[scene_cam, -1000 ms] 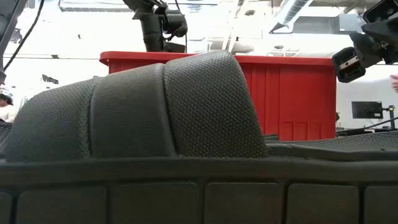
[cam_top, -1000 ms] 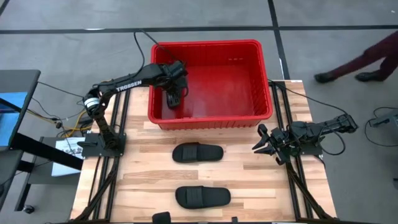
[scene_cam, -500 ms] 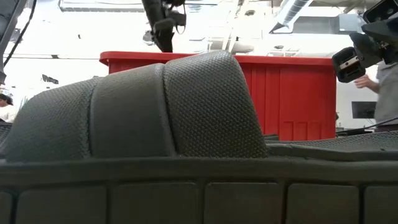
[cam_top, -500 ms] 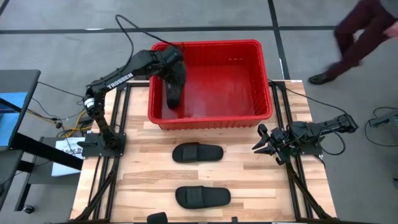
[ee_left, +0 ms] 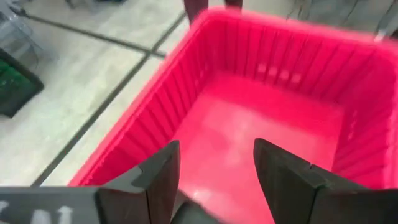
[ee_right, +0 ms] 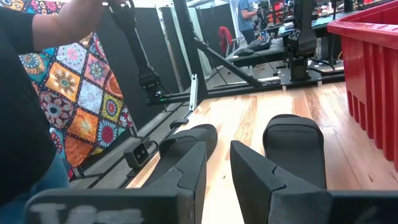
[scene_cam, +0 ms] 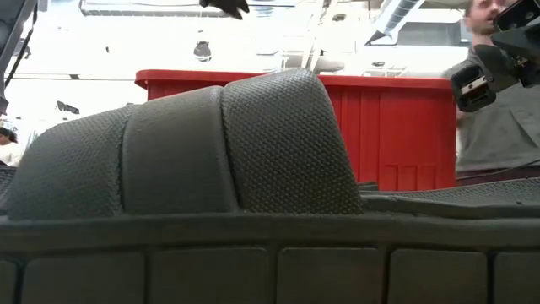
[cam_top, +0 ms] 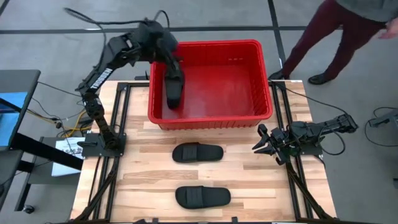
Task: Pick and place slides into bin
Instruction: Put the black slipper into the red bin
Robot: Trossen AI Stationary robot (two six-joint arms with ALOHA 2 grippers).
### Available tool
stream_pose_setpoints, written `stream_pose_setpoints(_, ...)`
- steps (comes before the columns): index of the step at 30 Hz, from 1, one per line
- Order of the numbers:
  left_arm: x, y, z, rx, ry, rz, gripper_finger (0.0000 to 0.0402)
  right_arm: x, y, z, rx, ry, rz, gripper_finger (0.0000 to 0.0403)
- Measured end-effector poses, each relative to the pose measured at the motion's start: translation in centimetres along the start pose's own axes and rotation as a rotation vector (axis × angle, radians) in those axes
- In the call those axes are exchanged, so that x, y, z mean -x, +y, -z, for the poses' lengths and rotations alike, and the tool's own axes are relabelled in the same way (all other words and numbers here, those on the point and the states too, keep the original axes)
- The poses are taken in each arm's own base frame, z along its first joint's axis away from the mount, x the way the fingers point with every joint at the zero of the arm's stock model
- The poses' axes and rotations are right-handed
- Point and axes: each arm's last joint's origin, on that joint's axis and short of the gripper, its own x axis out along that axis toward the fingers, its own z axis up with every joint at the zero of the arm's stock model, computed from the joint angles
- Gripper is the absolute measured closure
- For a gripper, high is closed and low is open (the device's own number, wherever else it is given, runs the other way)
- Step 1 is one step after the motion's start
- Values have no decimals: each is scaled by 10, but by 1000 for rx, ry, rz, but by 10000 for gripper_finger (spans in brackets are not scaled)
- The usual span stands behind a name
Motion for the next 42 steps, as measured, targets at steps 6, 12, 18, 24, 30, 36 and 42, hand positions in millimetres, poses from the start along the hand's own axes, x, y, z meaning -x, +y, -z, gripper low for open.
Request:
stream_pose_setpoints(6,40,1,-7,66,-185,87,219,0,0,0,0,0,0,338)
stream_pose_setpoints(12,81,-3,-10,80,-321,146,235,0,0,0,0,0,0,338)
stream_pose_setpoints(18,116,-17,-13,74,-449,237,252,0,0,0,0,0,0,338)
stream_pose_setpoints(24,129,-35,-13,43,-479,327,259,0,0,0,0,0,0,338)
stream_pose_setpoints(30,124,-54,-10,49,-457,407,259,0,0,0,0,0,0,338)
stream_pose_setpoints(36,118,-70,18,59,-502,470,259,0,0,0,0,0,0,338)
stream_pose_setpoints(42,109,-72,74,163,-593,501,259,0,0,0,0,-1,0,338)
